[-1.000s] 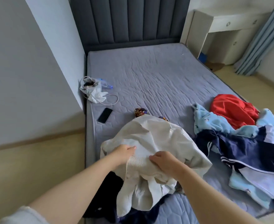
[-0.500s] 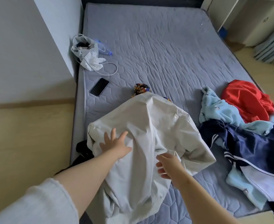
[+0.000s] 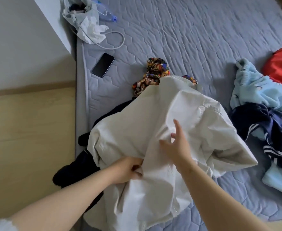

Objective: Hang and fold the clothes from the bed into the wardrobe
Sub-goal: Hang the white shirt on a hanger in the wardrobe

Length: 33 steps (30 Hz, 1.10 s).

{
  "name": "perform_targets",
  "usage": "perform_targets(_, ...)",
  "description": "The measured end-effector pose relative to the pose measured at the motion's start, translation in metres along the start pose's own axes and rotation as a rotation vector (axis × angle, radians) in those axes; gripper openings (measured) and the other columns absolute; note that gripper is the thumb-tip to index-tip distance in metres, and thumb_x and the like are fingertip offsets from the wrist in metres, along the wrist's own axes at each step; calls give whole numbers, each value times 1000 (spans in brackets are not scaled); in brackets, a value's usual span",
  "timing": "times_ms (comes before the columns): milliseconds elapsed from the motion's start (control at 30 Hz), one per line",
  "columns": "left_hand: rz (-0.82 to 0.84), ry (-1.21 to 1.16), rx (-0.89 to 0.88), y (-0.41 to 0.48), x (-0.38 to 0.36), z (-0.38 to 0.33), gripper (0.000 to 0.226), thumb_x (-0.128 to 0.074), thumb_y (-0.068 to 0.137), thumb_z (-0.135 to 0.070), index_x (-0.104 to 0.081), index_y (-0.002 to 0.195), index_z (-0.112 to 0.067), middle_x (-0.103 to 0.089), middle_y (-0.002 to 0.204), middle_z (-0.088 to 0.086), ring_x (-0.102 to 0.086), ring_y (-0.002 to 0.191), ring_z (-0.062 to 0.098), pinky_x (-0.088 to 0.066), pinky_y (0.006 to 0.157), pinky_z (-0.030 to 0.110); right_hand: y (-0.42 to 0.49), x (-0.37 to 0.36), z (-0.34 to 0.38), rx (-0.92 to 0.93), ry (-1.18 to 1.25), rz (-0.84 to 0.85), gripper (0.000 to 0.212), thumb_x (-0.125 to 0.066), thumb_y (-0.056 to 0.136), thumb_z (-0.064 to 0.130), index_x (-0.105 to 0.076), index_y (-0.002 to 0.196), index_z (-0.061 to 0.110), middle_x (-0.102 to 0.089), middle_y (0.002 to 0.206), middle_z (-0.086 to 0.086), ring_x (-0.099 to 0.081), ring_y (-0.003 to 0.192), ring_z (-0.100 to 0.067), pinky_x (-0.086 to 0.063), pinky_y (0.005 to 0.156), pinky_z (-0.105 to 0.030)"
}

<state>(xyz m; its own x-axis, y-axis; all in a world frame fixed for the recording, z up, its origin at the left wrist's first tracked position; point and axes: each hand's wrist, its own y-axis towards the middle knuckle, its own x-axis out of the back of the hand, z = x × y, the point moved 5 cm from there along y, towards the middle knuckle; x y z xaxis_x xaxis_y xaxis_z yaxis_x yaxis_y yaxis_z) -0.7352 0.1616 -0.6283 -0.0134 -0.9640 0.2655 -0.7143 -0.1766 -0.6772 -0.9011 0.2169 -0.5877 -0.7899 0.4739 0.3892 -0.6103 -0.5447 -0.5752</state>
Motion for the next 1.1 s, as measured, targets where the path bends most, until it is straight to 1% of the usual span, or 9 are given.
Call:
perform_targets(67,100,-105,33,-5,2,7,29,-70,82,-22,-65,110,-29,-64,83,-11,-57,79,2,-46,76,18,-6,-4,-13,-41,-98,-23,55,-50,88,15,-39,137,37,-55,78,11,-55,69,-7,-44,60,-9)
perform_targets(167,-461,-434,111,4,48,5,9,-66,85,-20,-66,85,-28,-67,90,-2,-58,87,12,-43,74,20,-27,-10,-38,-100,-238,36,52,-43,85,6,-54,127,34,-56,74,11,-52,74,-12,-41,71,-19)
perform_targets(267,-822,86,226,18,82,-15,16,-56,88,-30,-60,104,-29,-53,119,-4,-47,108,18,-37,87,28,-44,-6,-64,-202,-221,57,54,-42,78,4,-58,119,36,-62,87,-3,-55,78,-19,-47,81,-36)
perform_targets(400,-606,601,278,52,78,-25,55,-53,86,-43,-33,136,-30,-9,152,3,-11,140,27,-17,110,41,-49,1,-91,-306,-274,109,51,-41,75,7,-60,111,39,-60,95,1,-60,84,-20,-51,82,-36)
perform_targets(500,-434,228,399,64,73,-12,96,-61,79,-56,5,146,-36,12,156,4,-7,144,27,-17,113,45,-45,4,-101,-367,-230,124,39,-43,81,8,-66,104,30,-61,79,10,-58,72,-11,-45,60,-23)
perform_targets(600,-349,-41,400,67,58,-3,112,-71,77,-42,18,144,-37,-17,155,5,-39,130,28,-38,100,35,-37,6,-97,-394,-158,104,23,-47,80,10,-68,82,20,-63,69,3,-59,69,-19,-48,62,-27)
perform_targets(833,-233,20,228,60,33,-14,63,-59,85,-8,-39,139,-32,-61,88,1,-60,91,24,-43,75,23,2,33,-3,214,-481,-335,63,-56,85,33,-31,142,25,-27,149,-5,-27,133,-27,-24,107,-40)
perform_targets(967,69,102,100,38,5,-30,57,-61,83,-8,-47,134,-31,-54,75,-13,-55,77,7,-42,71,12,37,31,21,271,-758,-177,86,-58,81,52,-7,147,33,-7,157,1,-10,142,-25,-14,110,-43)
perform_targets(1100,93,247,95,31,2,-38,38,-55,88,-21,-57,123,-35,-60,82,-12,-57,76,5,-45,68,14,37,18,-20,29,-744,91,77,-56,86,29,-9,146,26,-49,136,-9,-45,122,-32,-33,99,-41)
